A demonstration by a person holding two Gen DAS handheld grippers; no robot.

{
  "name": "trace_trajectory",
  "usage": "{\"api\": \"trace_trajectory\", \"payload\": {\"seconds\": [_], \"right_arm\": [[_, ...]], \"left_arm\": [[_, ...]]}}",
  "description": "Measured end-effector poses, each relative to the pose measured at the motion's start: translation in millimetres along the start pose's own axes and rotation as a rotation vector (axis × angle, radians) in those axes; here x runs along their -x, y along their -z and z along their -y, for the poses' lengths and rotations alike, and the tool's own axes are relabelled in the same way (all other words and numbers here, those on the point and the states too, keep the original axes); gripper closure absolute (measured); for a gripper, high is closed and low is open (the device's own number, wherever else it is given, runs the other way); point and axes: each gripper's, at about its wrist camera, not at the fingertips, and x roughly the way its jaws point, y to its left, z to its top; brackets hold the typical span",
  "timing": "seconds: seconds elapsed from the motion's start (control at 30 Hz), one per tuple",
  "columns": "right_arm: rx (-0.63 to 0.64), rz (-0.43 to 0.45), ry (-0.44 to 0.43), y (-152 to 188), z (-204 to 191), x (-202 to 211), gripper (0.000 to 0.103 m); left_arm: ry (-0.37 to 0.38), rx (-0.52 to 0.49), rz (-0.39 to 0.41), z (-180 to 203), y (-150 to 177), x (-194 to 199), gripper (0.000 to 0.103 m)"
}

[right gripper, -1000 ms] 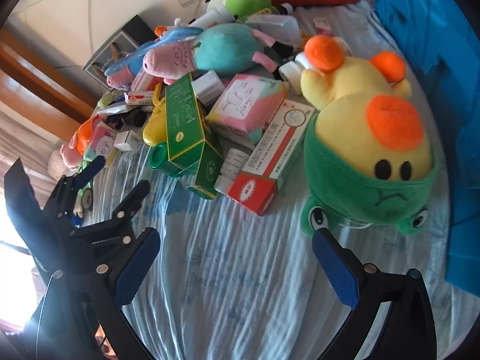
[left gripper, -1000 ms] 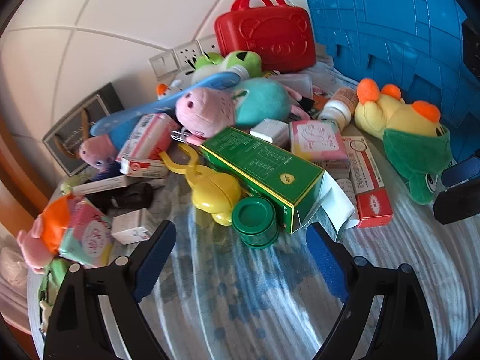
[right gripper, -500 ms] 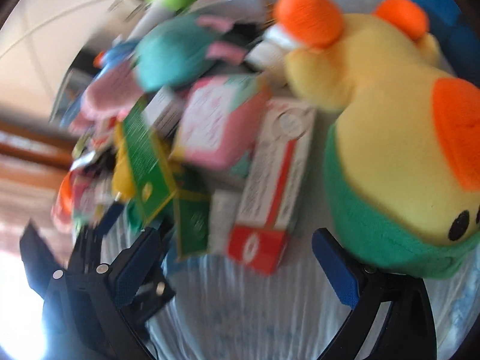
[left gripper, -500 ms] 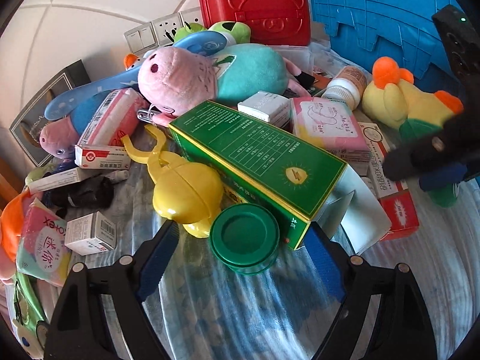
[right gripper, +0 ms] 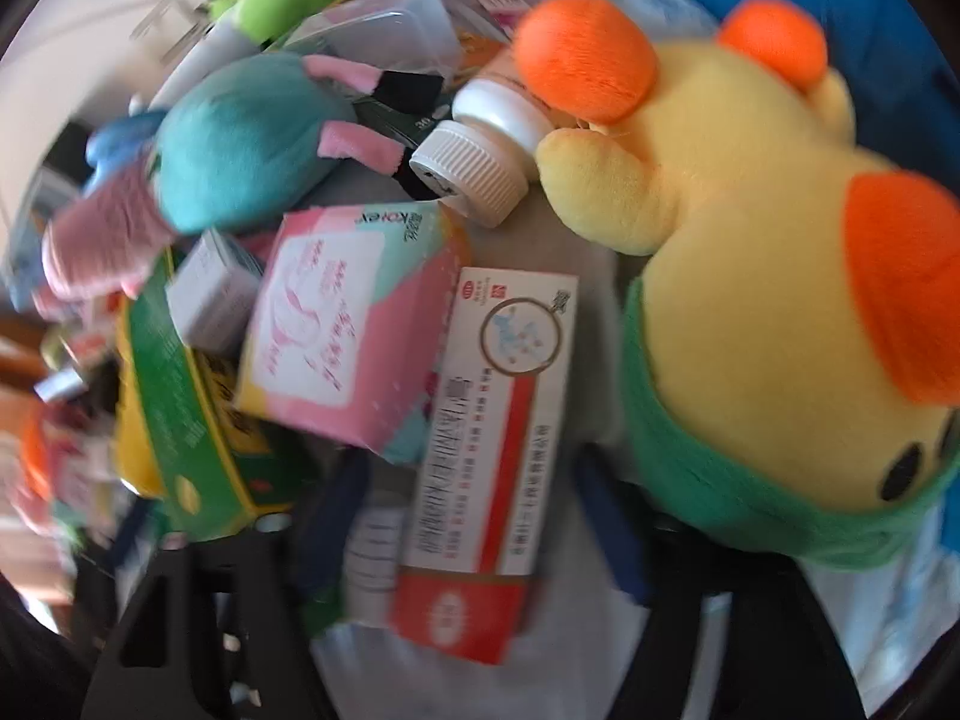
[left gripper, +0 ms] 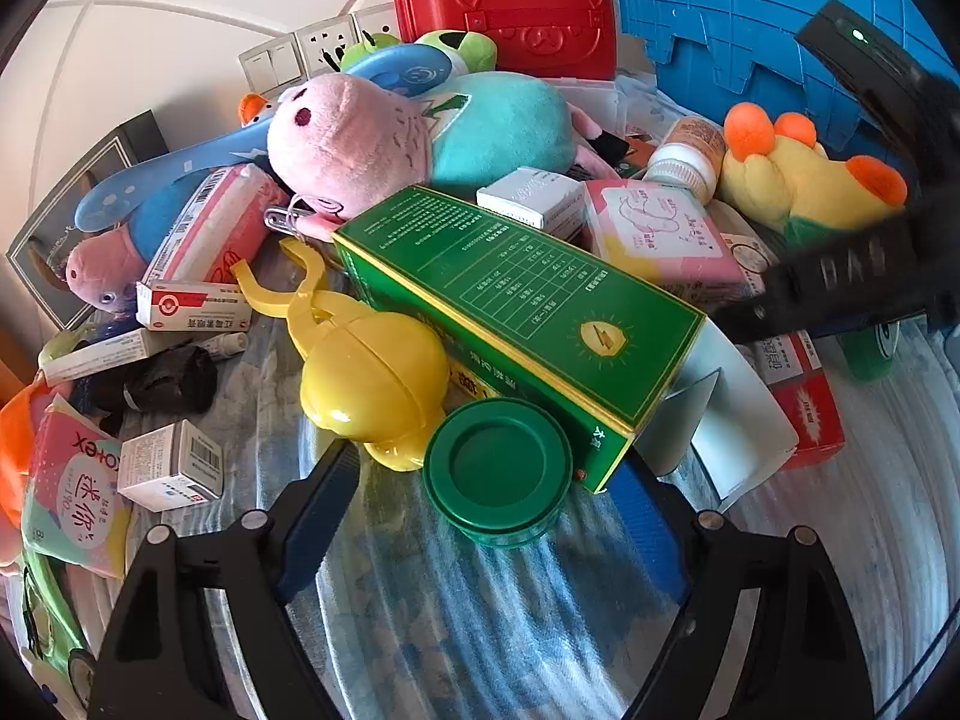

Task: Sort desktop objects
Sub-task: 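Close the left tool on the green jar while the right grips the ointment box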

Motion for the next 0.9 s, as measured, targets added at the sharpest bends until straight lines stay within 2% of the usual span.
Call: {"api": "trace_trajectory", "payload": {"seconds": [0.07, 0.13, 0.17, 0.23, 0.3, 0.47, 0.9], "right_arm": [[0.092, 0.032, 0.053, 9, -4, 2, 0.056], [0.16, 0.038, 0.075, 15, -8, 2, 0.057], [0.193, 0.034, 0.088, 17, -10, 2, 0.057], [0.216, 0.025, 0.087, 19, -10, 3, 0.057], [0.22, 0.025, 0.078, 20, -8, 5, 0.057], [0.241, 0.039, 0.065, 28, -3, 11, 0.058], [0.26, 0.031, 0.033, 36, 6, 18, 0.058]], "left_arm": [[0.002, -0.001, 0.0, 0, 0, 0, 0.02], [0.02, -0.003, -0.007, 1, 0, -1, 0.026], [0.04, 0.004, -0.012, 1, 0, -2, 0.032], [0.047, 0.002, -0.011, 2, 0, -1, 0.036], [0.062, -0.011, -0.011, 4, 0, 1, 0.047], [0.082, -0.013, -0.009, 4, 5, 8, 0.063], [0.098, 0.012, 0.003, -6, 15, 13, 0.063]]}}
